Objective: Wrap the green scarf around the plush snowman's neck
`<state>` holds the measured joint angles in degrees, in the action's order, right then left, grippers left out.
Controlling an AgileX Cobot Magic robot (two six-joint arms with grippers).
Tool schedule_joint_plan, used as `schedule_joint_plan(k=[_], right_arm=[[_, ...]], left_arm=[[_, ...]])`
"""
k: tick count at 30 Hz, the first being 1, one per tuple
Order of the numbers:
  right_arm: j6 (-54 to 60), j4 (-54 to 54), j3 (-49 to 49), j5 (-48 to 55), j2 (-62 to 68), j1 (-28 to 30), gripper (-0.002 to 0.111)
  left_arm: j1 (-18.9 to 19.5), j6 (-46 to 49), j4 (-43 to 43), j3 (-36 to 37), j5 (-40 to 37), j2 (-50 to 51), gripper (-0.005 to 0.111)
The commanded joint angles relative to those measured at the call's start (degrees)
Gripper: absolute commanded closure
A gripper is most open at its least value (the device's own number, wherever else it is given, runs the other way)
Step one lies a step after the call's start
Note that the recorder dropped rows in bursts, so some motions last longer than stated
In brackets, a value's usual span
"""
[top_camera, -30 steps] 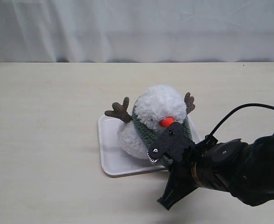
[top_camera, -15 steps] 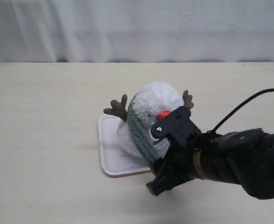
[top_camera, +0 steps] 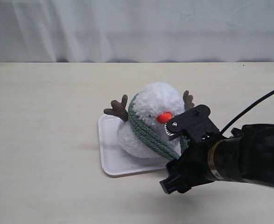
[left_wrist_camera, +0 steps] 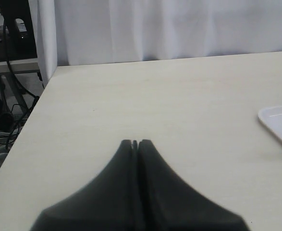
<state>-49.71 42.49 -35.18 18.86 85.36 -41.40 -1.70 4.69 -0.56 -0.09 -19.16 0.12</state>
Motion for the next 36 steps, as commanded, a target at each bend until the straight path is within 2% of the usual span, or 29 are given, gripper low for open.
schedule_joint_plan(k=[1,8,15,20,29,32,36], right_arm=[[0.82,1.1,-0.08,-3.25,-0.12,0.3,0.038],[-0.43,2.09,-0.08,-4.63,-0.12,6.0,0.038],[-0.56,1.65,-0.08,-15.1,2.19,6.75,0.038],[-0.4,3.6,-0.08,-10.83,7.58,6.75,0.038],[-0.4,3.4,-2.46,-11.06,10.98,6.88,0.038],[0.45,3.4,-2.83,-6.3,9.32,6.75,0.038],[1.4,3.4,-2.83,4.91,6.4,6.75,0.038]], left_arm=[[-0.33,-0.01,0.03,0.09,0.61,-0.12,0.107],[-0.33,-0.01,0.03,0.09,0.61,-0.12,0.107],[-0.33,-0.01,0.03,0.09,0.61,-0.12,0.107],[-0.33,-0.01,0.03,0.09,0.61,-0.12,0.107],[-0.33,-0.01,0.03,0.09,0.61,-0.12,0.107],[-0.33,-0.01,0.03,0.09,0.61,-0.12,0.107],[-0.33,-0.01,0.03,0.09,0.61,-0.12,0.107]])
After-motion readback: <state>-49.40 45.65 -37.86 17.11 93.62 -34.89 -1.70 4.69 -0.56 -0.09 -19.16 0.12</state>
